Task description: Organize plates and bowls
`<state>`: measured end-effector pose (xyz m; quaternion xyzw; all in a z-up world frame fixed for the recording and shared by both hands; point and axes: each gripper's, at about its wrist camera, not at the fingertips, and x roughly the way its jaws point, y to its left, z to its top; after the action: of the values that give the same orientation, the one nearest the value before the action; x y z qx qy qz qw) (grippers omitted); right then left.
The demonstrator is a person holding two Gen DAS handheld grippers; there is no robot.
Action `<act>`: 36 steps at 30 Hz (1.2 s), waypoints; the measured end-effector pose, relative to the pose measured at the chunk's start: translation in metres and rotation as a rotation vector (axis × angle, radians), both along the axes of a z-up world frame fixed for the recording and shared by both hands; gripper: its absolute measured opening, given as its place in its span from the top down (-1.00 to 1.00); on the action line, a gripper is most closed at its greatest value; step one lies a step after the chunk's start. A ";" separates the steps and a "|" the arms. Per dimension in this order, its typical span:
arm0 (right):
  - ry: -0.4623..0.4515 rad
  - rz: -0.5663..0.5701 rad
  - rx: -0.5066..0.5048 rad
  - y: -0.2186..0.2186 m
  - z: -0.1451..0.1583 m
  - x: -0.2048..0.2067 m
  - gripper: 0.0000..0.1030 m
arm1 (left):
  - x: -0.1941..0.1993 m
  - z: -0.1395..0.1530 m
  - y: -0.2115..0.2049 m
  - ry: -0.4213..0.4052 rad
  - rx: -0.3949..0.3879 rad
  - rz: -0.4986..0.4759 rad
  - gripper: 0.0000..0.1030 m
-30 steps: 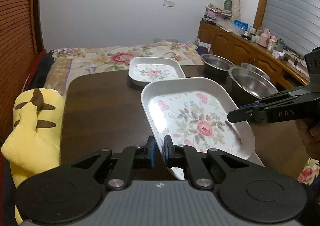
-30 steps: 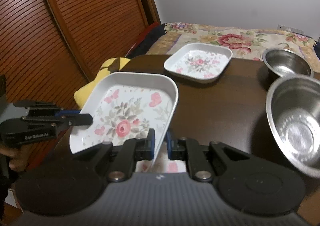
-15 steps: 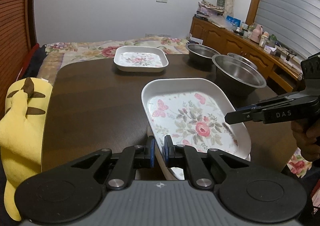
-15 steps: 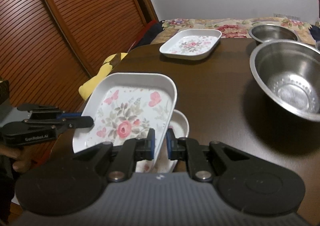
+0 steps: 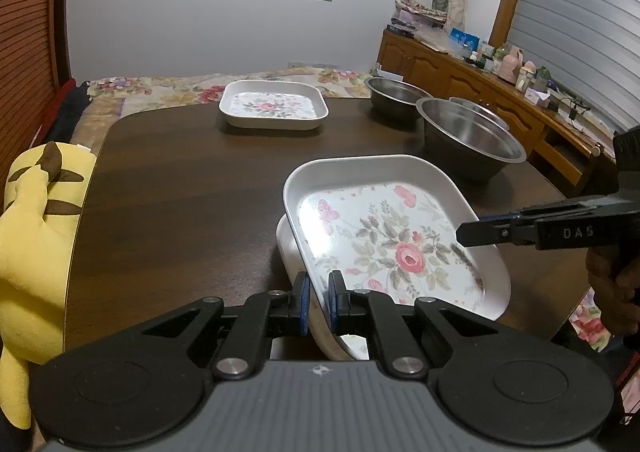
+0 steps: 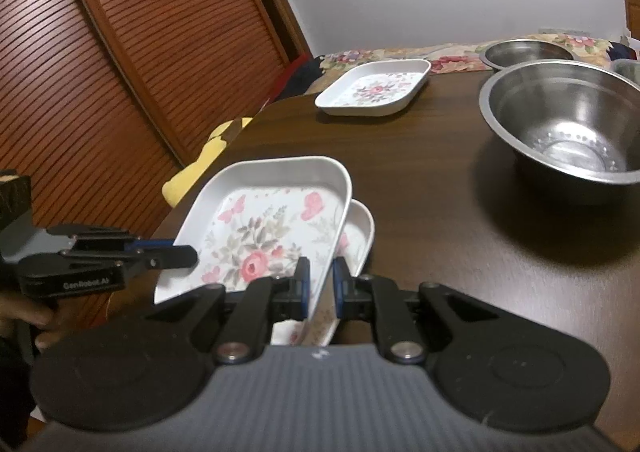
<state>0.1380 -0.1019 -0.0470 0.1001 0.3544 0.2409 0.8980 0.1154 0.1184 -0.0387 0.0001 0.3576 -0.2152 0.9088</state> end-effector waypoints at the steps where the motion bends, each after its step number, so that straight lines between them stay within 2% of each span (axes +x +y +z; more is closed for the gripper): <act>1: -0.002 -0.006 0.001 0.000 -0.001 -0.001 0.73 | 0.000 0.000 -0.001 -0.002 -0.001 0.001 0.80; 6: -0.016 -0.026 0.003 0.003 -0.007 -0.005 0.73 | 0.001 -0.005 -0.004 -0.006 0.001 0.013 0.80; 14: -0.105 -0.068 -0.062 0.014 -0.011 -0.017 0.73 | 0.000 -0.010 -0.011 -0.028 0.025 0.034 0.81; 21: -0.162 -0.090 -0.092 0.020 -0.015 -0.022 0.73 | -0.003 -0.015 -0.018 -0.071 0.087 0.055 0.81; 36: -0.176 -0.099 -0.086 0.015 -0.017 -0.021 0.72 | 0.000 -0.016 -0.012 -0.072 0.059 0.097 0.80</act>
<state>0.1168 -0.0870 -0.0635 0.0574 0.2785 0.1885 0.9400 0.1153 0.1063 -0.0551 0.0175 0.3304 -0.1602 0.9300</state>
